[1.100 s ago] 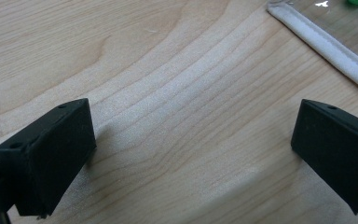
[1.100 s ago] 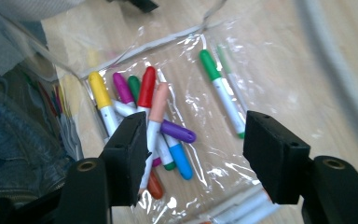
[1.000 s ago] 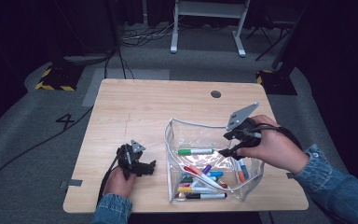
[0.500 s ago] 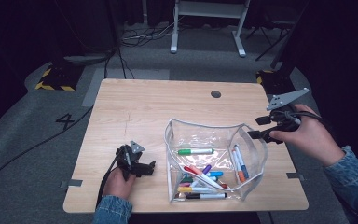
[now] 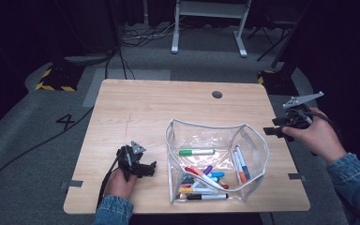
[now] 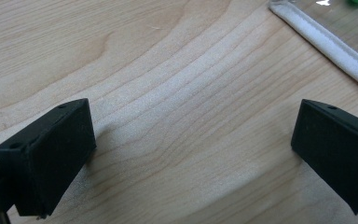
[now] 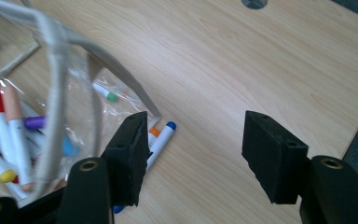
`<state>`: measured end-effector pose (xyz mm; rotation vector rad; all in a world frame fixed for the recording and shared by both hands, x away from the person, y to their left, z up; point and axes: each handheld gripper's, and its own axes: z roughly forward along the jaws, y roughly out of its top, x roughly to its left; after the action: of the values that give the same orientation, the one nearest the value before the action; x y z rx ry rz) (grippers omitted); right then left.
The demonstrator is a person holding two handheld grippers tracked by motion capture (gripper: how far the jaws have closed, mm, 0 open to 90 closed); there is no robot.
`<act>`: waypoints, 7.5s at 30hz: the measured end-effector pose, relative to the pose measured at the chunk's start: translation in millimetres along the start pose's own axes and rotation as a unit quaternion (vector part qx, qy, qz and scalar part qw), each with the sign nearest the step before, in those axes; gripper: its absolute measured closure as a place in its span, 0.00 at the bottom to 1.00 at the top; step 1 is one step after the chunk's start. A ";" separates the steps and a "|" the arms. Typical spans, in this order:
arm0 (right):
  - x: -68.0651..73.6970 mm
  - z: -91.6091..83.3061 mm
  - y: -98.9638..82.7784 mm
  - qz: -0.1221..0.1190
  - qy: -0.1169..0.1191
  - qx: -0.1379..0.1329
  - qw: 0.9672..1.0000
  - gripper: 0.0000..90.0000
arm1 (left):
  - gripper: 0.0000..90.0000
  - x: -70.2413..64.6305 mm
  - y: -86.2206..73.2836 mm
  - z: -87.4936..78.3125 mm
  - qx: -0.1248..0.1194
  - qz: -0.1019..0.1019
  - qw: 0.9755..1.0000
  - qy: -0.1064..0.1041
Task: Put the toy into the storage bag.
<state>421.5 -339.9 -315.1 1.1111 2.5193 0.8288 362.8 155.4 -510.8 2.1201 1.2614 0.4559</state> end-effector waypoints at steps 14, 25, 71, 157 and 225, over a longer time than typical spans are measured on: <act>0.2 76.5 -42.5 0.024 0.019 0.037 0.999 0.45 | 0.00 -0.3 0.5 0.7 -0.001 -0.003 1.000 0.002; 8.2 117.6 -72.6 0.043 0.041 0.056 0.997 0.43 | 0.00 -0.4 0.5 0.8 -0.001 -0.003 1.000 0.002; 1.9 35.1 -43.0 0.044 0.015 0.044 0.998 0.86 | 0.00 -0.4 0.5 0.7 -0.001 -0.003 1.000 0.002; 209.1 82.1 44.2 -0.263 0.201 0.148 0.932 0.86 | 0.00 -1.9 0.9 0.7 0.001 0.007 1.000 -0.004; 42.9 -34.1 -6.4 -0.060 0.030 -0.043 0.997 0.43 | 0.00 -1.0 1.3 0.4 0.003 0.012 1.000 -0.006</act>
<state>373.7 -325.1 -292.1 0.9104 2.5446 0.9415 363.3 153.9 -510.2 2.1417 1.2329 0.4492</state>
